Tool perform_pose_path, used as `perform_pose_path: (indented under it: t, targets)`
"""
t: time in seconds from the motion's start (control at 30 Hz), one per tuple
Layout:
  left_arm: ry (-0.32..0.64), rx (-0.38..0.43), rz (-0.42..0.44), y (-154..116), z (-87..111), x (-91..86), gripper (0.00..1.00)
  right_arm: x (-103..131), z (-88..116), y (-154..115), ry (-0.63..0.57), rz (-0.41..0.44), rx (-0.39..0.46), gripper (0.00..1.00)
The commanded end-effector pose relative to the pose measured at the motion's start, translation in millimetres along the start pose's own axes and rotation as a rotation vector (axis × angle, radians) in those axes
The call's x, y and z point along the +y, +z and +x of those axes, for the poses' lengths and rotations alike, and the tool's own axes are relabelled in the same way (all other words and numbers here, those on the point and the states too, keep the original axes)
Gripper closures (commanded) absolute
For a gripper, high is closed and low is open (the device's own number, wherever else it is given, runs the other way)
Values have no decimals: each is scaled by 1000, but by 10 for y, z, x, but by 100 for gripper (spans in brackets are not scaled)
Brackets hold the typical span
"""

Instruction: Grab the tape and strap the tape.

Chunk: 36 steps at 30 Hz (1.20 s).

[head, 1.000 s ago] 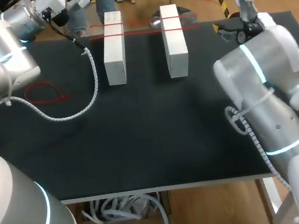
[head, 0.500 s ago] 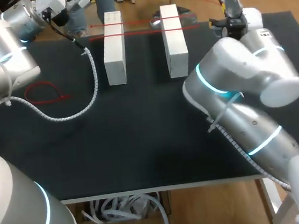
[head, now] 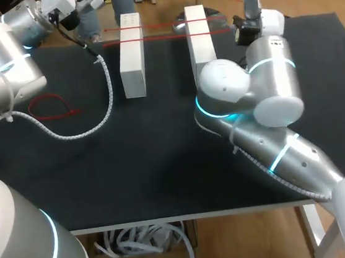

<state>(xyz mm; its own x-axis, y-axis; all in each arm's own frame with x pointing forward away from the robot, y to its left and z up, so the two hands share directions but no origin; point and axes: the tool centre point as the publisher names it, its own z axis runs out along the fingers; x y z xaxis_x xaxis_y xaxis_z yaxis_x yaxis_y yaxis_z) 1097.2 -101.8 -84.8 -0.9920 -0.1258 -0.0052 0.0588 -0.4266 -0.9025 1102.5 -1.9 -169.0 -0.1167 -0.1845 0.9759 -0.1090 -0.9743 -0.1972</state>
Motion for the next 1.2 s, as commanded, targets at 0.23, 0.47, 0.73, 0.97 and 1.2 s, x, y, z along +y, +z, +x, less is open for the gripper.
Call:
perform_pose_path:
  t: [0.23, 0.47, 0.73, 0.97, 1.2]
  targets:
    - [1, -2, 0, 0, 10, 0, 100, -95, 10, 11, 58, -381, 30, 0]
    - [1, -2, 0, 0, 10, 0, 100, -98, 91, 6, 70, -258, 9, 0]
    - [1, -2, 0, 0, 10, 0, 100, -10, 114, 27, 43, -188, 23, 0]
    - [1, -2, 0, 0, 10, 0, 100, 9, 120, 96, -3, -71, 76, 0]
    - [1, -2, 0, 0, 10, 0, 100, 33, 109, 99, -16, -37, 71, 0]
